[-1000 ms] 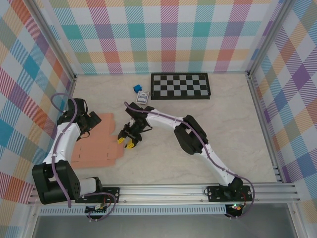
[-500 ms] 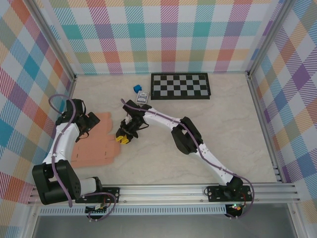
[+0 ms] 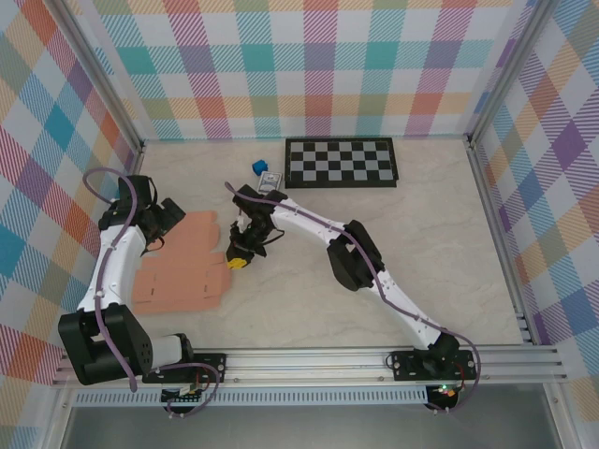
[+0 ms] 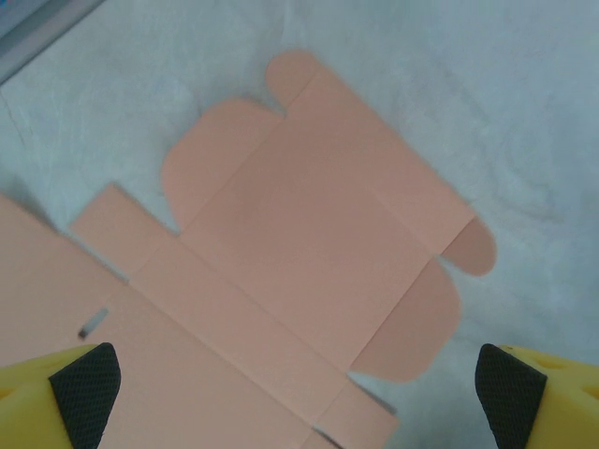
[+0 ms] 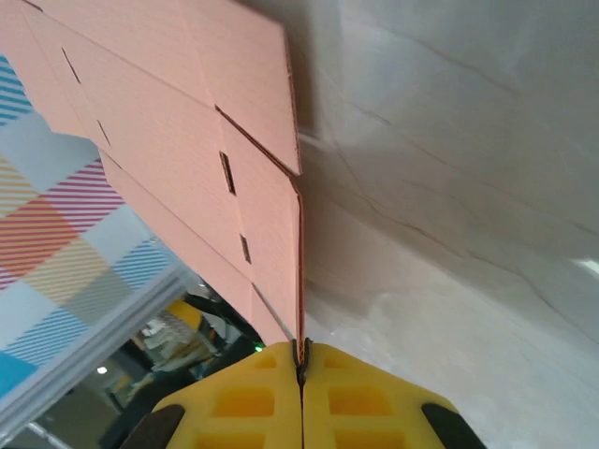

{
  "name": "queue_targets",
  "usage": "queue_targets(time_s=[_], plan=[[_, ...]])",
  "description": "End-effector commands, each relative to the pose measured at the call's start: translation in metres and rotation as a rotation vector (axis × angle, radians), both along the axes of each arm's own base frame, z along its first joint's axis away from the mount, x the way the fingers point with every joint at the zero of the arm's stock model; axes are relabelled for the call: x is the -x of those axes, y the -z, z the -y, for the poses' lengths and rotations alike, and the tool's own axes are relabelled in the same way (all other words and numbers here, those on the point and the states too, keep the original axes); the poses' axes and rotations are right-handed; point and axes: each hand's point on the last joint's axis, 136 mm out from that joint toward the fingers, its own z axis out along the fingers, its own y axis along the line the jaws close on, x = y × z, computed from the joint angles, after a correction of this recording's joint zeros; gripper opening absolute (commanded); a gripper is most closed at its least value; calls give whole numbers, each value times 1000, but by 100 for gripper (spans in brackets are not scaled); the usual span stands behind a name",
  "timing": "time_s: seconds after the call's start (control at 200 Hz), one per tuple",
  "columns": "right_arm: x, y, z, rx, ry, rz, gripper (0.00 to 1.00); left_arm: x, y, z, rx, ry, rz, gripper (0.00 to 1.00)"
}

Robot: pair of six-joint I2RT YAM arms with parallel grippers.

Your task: Fold the paper box

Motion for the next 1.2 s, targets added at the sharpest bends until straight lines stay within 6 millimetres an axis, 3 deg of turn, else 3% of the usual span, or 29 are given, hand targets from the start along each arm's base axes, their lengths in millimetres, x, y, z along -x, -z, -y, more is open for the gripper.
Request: queue_targets(time_s=[0.0,0.1,0.245,0.335,0.495,0.57,0.655,0.705,0.85,0.935,0.98,1.085,1.12,1.195], plan=[[-15,-59,53,12,-168,283,6,-19,-50,-1,34,-25,174,100],[-28,-60,107,148,-371,545,6,-33,-74,0,50,-23,244,100],[-59,-76,175,216,-464,743,0,-50,-98,2,65,8,262,100],[-70,-85,212,243,-552,833,0,-62,-96,11,130,27,278,100],[-81,-69,287,433,-885,948,0,-68,-79,18,223,-11,292,100],[-90,-72,309,491,-991,992,0,-69,-76,20,240,-9,310,100],[-98,-85,313,474,-1079,1088,0,-70,-70,25,268,0,303,100],[-95,-94,309,401,-1165,1154,0,-72,-64,30,301,12,299,100],[-113,-103,292,345,-1409,1365,0,-75,-45,54,441,53,306,100],[-124,-100,276,324,-1463,1406,13,-76,-36,73,483,100,323,100],[-131,-98,269,331,-1462,1419,25,-75,-31,83,483,128,321,100],[-140,-102,262,349,-1379,1439,28,-73,-17,113,499,215,289,100],[-141,-106,262,360,-1345,1459,44,-78,-20,123,501,260,312,100],[-136,-114,265,373,-1270,1492,47,-82,-19,143,503,346,308,100]])
